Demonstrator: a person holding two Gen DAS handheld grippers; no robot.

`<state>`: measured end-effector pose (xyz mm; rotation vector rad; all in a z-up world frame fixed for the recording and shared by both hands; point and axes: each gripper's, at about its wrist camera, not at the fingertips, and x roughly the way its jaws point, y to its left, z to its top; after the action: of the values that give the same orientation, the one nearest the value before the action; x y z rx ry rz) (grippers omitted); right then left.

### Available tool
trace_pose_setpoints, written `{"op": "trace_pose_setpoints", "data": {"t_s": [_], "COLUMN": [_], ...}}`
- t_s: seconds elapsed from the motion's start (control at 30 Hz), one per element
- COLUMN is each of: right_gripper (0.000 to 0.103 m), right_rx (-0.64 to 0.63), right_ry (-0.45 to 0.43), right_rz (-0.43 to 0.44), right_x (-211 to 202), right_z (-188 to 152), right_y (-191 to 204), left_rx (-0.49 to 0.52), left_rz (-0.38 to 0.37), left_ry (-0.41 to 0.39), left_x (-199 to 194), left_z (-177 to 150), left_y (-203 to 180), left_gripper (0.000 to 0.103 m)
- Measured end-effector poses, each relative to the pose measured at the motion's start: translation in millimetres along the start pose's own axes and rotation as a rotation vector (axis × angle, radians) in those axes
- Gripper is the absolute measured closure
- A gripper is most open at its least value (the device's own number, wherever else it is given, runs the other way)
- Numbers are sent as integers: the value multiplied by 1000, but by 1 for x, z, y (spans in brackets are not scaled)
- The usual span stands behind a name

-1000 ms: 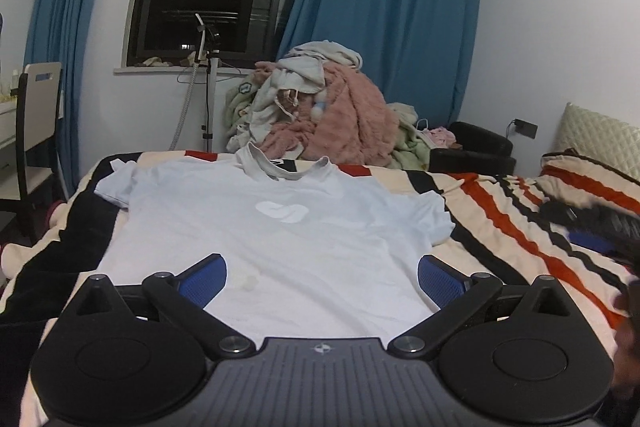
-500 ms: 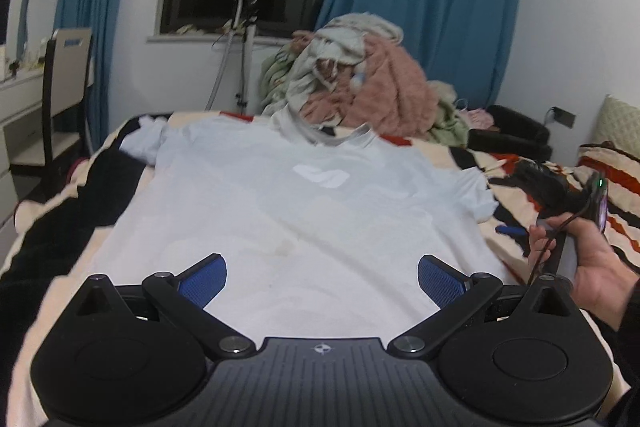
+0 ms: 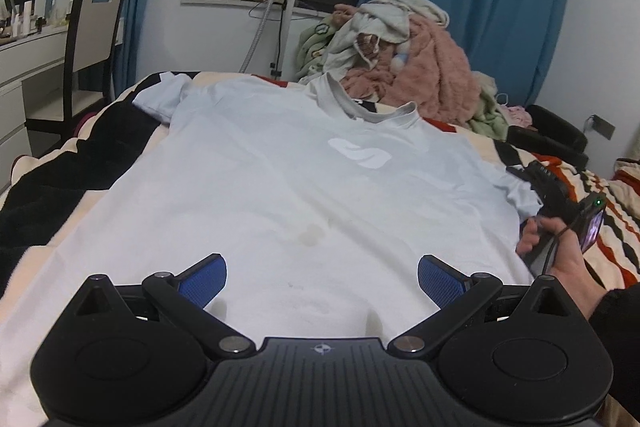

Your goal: Fold clothes

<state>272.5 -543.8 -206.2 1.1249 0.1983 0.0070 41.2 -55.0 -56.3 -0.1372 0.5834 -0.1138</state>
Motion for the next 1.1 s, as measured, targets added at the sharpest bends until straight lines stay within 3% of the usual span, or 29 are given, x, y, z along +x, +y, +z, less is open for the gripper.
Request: {"op": "trace_pose_setpoints", "data": {"t_s": [0.13, 0.33, 0.4, 0.43, 0.47, 0.57, 0.63, 1.0, 1.1], "right_gripper": [48, 52, 65, 84, 94, 95, 96, 96, 96], "right_rx": [-11, -123, -131, -130, -130, -165, -259, -807, -966], "right_ry": [-27, -27, -46, -58, -73, -138, -182, -281, -233], "right_rz": [-18, -71, -94, -117, -132, -150, -169, -273, -284], "right_x": [27, 63, 66, 66, 64, 51, 41, 23, 38], "right_z": [16, 34, 39, 41, 42, 46, 49, 0, -43], "right_y": [-6, 2, 1, 0, 1, 8, 25, 207, 258], "left_rx": [-3, -34, -44, -49, -53, -62, -49, -99, -103], "left_rz": [26, 39, 41, 40, 36, 28, 21, 56, 109], "left_ry": [16, 67, 81, 92, 108, 132, 117, 8, -53], "left_x": [14, 37, 43, 46, 49, 54, 52, 10, -7], "left_z": [-1, -3, -4, -4, -5, -4, 1, 37, 44], "left_y": [1, 5, 6, 6, 7, 7, 6, 40, 60], "left_gripper": [0, 0, 0, 0, 0, 0, 0, 0, 0]}}
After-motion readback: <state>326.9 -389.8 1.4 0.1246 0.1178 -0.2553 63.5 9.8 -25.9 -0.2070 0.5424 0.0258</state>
